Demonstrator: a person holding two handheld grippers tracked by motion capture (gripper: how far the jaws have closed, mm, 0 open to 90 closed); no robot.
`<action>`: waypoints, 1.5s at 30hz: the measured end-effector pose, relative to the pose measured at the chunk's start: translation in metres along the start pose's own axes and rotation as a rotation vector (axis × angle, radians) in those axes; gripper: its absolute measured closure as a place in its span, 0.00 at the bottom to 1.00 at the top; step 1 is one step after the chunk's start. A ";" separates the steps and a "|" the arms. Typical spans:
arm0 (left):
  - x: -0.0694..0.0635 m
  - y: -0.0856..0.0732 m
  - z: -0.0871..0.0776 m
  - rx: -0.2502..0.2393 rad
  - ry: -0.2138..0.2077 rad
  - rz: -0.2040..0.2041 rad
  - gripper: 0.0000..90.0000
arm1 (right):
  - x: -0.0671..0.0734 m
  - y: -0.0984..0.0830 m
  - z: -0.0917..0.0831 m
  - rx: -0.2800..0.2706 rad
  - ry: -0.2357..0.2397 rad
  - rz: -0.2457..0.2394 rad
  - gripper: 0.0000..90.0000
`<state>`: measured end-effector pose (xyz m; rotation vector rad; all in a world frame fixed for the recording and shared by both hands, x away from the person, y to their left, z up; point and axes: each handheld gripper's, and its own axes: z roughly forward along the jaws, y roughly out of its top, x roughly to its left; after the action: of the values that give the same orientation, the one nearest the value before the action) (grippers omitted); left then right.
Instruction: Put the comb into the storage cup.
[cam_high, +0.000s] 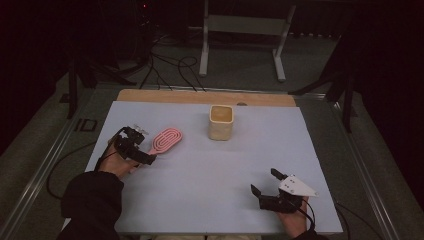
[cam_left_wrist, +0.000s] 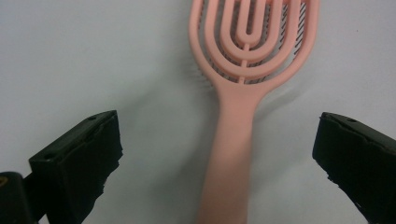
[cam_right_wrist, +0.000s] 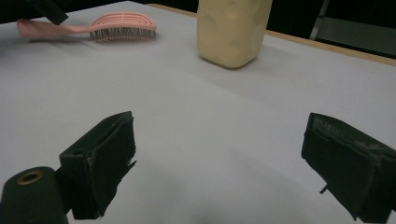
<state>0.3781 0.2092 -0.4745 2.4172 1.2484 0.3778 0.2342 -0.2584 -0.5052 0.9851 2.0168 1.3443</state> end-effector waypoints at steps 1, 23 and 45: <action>0.000 0.000 0.002 0.007 -0.004 -0.004 0.02 | 0.000 0.000 0.000 0.003 -0.001 0.001 0.11; -0.005 0.011 0.023 0.145 -0.041 0.027 0.47 | 0.001 -0.001 0.003 0.024 0.007 -0.009 0.11; -0.010 0.024 0.030 0.212 -0.031 0.052 0.77 | 0.002 -0.002 0.004 0.032 0.009 -0.015 0.11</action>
<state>0.4021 0.1819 -0.4903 2.6263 1.2715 0.2315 0.2359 -0.2553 -0.5082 0.9776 2.0541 1.3149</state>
